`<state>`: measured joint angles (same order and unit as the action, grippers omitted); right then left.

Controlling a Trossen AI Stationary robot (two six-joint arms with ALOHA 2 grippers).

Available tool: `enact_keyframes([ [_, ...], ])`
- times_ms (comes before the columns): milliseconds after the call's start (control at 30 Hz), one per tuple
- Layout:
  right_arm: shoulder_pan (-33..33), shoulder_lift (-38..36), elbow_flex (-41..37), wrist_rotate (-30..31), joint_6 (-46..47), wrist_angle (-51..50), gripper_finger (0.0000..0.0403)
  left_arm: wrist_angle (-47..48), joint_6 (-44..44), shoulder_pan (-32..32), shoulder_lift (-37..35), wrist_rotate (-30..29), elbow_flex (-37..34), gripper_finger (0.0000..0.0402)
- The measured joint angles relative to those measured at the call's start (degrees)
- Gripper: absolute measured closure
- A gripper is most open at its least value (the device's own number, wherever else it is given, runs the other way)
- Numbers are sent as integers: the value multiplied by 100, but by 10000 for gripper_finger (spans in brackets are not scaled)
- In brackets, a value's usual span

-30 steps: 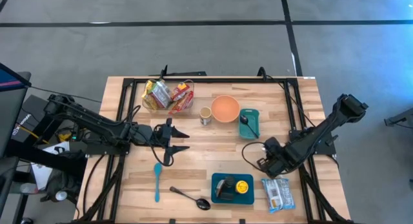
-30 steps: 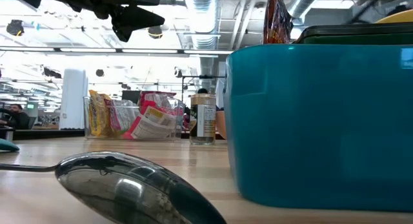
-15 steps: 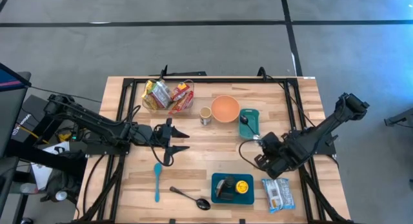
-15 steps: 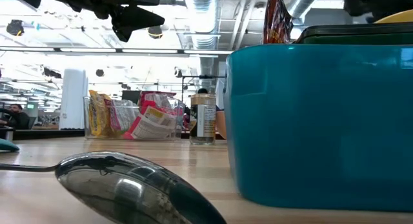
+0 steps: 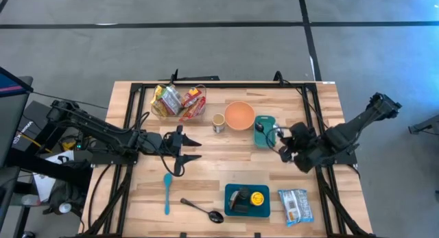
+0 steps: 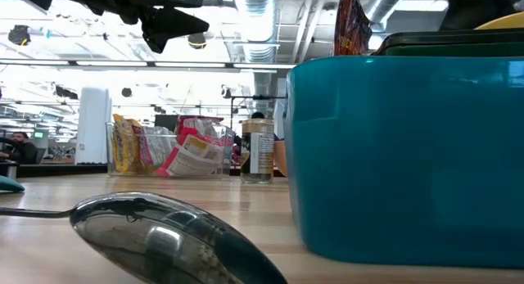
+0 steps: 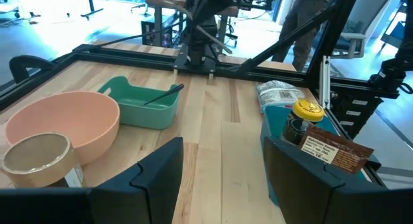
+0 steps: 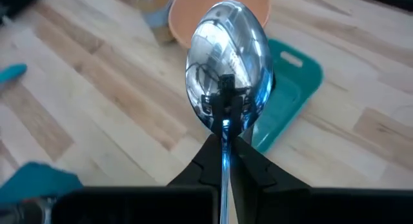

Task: Pick & Place Food Item
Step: Put the silver spoon into the green bin

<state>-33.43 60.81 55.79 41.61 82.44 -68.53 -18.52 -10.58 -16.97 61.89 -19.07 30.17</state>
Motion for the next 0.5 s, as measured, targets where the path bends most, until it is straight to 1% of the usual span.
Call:
enact_keyframes([
  [100,291,-227,0,-61,-158,2,397,0,-1,2,0,0,0,192],
  [233,749,-488,0,-321,-238,-2,393,0,0,1,0,0,0,192],
  [400,1440,-625,0,-742,-673,33,390,-9,1,1,0,0,-1,192],
  [500,1921,-607,0,-1105,-1030,112,392,-97,1,1,0,0,-2,192],
])
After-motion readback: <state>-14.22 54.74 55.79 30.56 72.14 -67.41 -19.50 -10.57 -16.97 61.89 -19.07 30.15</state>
